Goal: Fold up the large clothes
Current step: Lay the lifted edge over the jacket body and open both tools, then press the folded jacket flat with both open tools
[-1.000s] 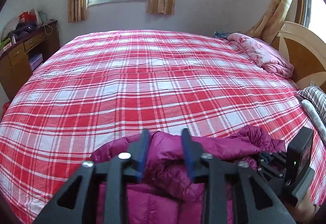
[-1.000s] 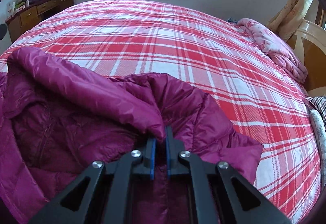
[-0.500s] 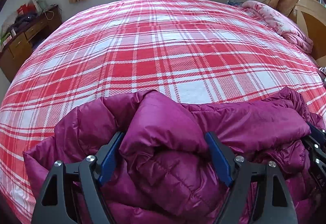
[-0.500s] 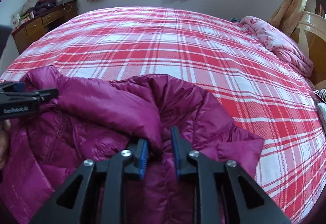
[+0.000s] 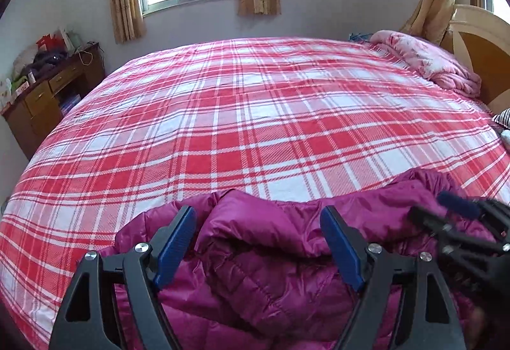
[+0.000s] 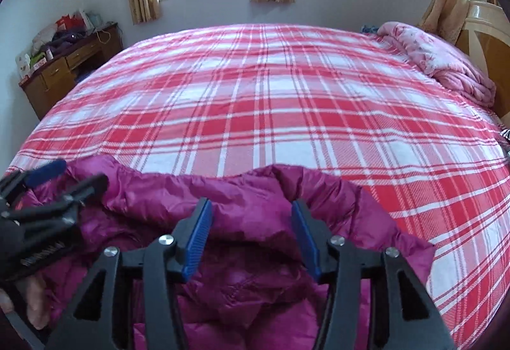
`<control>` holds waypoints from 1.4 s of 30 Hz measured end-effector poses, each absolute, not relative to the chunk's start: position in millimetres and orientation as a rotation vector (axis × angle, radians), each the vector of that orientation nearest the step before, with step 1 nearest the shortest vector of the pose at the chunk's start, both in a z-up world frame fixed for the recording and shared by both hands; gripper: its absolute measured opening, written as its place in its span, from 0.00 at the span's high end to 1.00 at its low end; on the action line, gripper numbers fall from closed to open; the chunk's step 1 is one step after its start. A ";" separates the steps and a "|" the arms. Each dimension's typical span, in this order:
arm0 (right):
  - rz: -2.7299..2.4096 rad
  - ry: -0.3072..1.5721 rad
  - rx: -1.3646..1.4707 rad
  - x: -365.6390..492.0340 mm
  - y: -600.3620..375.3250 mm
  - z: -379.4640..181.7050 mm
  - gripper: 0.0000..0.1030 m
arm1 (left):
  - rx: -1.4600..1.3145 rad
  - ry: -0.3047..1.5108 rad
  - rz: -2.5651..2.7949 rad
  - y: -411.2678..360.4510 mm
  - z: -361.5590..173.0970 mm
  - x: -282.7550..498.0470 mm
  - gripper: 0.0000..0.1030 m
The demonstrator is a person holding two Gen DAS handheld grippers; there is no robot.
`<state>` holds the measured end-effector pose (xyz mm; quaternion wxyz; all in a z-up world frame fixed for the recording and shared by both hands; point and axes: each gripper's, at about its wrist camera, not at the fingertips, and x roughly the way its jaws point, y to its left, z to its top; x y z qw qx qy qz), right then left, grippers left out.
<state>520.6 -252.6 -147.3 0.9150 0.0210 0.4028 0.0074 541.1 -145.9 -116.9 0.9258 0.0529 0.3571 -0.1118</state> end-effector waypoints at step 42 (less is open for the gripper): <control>-0.010 0.870 -0.034 522.3 -246.5 -180.3 0.43 | 0.208 0.871 -0.201 -179.4 -182.0 563.2 0.11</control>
